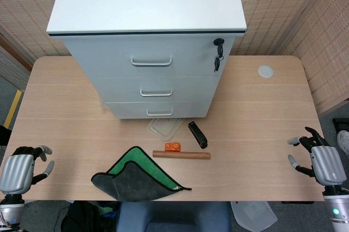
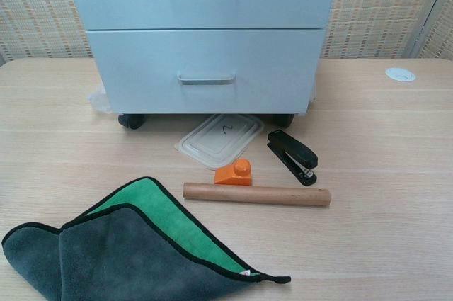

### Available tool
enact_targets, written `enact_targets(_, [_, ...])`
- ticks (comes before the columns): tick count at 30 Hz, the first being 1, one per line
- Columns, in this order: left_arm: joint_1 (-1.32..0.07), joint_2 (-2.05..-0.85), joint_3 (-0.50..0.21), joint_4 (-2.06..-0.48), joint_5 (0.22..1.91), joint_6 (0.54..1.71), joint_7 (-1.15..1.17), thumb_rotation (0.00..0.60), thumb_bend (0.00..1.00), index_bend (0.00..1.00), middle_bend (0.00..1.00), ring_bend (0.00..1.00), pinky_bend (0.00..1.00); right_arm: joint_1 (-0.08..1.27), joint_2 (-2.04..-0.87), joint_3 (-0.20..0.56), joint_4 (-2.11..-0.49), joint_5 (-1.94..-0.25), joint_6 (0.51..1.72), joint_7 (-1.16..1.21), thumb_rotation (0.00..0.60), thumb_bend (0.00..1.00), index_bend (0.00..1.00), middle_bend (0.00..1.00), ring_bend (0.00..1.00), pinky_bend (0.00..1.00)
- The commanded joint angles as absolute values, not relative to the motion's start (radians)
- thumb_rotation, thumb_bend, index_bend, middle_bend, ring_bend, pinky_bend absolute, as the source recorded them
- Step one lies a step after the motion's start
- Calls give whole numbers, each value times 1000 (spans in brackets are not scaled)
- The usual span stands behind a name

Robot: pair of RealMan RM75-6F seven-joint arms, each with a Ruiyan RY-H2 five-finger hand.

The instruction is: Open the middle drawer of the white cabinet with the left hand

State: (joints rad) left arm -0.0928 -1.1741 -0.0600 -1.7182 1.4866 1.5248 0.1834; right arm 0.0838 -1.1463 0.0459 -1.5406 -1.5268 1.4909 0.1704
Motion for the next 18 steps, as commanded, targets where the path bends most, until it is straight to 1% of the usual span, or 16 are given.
enact_targets(1, [-94,-1175,-60,-1718,1487,1524,184,600,300,458,585,466,348,81,-1144,45,-1540,-1527,1493,172,600,273,400,438,274,277])
enact_targets(9, [-105,-1167,-57,-1725,1517,1517,174,600,299,446,585,467,348,81,-1147,45,-1520,-1534,1491,195,600,273,400,438,274,277])
enact_targets(10, [-110,-1164,-58,-1726,1520,1511,171,600,300,438,586,477,363,82,-1147,45,-1518,-1537,1491,197,600,273,400,438,274,277])
enact_targets(11, [-118,-1158,-61,-1729,1524,1503,169,600,300,435,592,495,394,83,-1148,45,-1514,-1540,1491,200,600,273,400,438,274,277])
enact_targets(12, [-126,-1154,-64,-1731,1530,1497,165,600,300,429,606,531,455,84,-1148,45,-1513,-1541,1491,202,600,273,400,438,274,277])
enact_targets(13, [-134,-1151,-69,-1733,1538,1494,157,600,299,423,637,604,572,85,-1148,45,-1511,-1542,1491,204,600,273,400,438,274,277])
enact_targets(14, [-144,-1149,-76,-1735,1548,1491,143,600,299,419,670,663,668,85,-1148,46,-1509,-1544,1492,205,600,273,400,438,274,277])
enact_targets(15, [-153,-1147,-82,-1735,1555,1489,134,600,299,416,693,699,726,85,-1149,46,-1508,-1545,1494,206,600,273,400,438,274,277])
enact_targets(16, [-165,-1143,-91,-1738,1563,1486,124,600,300,415,720,728,776,85,-1149,47,-1508,-1546,1496,207,600,273,400,438,274,277])
enact_targets(18, [-185,-1139,-109,-1746,1571,1481,108,600,300,412,762,766,828,84,-1150,46,-1509,-1548,1496,206,600,273,400,438,274,277])
